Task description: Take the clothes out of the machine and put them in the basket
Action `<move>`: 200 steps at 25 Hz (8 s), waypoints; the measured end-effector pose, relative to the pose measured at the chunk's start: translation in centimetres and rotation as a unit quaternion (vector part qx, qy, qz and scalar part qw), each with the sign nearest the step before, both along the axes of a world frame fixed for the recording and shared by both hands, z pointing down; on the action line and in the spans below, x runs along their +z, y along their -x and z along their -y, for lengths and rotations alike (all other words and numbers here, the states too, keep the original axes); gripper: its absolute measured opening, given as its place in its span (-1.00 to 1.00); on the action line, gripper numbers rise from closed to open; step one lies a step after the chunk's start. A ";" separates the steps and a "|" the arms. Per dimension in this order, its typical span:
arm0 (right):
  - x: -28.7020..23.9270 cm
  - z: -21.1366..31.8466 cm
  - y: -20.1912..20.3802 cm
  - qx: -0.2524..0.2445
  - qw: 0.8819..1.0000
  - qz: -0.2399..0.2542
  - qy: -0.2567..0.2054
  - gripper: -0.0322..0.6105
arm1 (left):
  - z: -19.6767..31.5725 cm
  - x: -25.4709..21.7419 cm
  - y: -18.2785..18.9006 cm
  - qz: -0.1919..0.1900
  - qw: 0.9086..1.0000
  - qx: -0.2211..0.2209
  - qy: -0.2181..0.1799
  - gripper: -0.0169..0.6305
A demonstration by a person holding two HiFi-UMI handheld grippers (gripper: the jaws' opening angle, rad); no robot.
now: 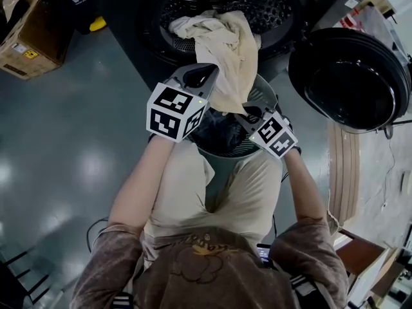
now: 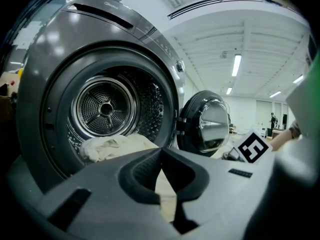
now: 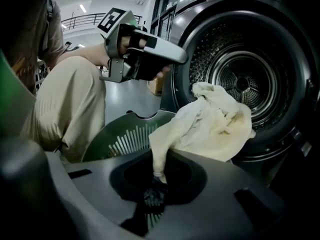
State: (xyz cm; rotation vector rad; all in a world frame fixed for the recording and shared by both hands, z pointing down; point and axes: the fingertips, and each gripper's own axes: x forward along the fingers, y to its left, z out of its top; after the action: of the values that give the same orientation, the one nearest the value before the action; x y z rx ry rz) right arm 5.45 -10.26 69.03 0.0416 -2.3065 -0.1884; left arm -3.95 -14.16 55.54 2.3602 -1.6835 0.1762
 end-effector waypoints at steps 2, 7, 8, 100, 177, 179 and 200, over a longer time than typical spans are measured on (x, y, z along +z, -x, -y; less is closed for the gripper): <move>0.7 -0.7 -0.1 -0.007 1.000 -0.008 0.007 -0.80 | 0.1 0.1 0.0 -0.002 1.000 0.001 0.000 -0.92; 2.6 -2.4 -0.7 -0.008 0.999 -0.025 0.020 -0.80 | 0.1 0.1 -0.2 -0.002 1.000 0.007 0.001 -0.92; 3.0 -2.8 -0.8 -0.010 0.999 -0.032 0.021 -0.80 | 0.1 0.1 -0.1 -0.002 1.000 0.007 0.001 -0.92; -2.0 6.4 3.0 0.052 0.997 0.050 -0.015 -0.67 | -0.2 -0.3 0.8 -0.012 1.000 0.008 -0.004 -0.92; -11.9 2.9 3.1 0.084 0.988 0.003 0.128 -0.17 | 0.3 -11.8 1.1 -0.015 0.997 0.013 0.075 -0.92; -17.6 2.9 2.6 0.113 0.984 0.027 0.131 -0.18 | -0.9 -15.9 0.8 -0.019 0.996 0.020 0.084 -0.92; -65.2 2.4 2.0 0.227 0.941 0.233 0.092 -0.24 | -3.0 -53.8 2.1 -0.009 0.990 0.139 0.029 -0.92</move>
State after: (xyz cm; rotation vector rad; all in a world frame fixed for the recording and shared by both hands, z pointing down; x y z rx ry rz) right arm 3.43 -12.69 3.80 0.5736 -2.6933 0.3071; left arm -6.01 -11.11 1.76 2.5332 -1.3168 0.2476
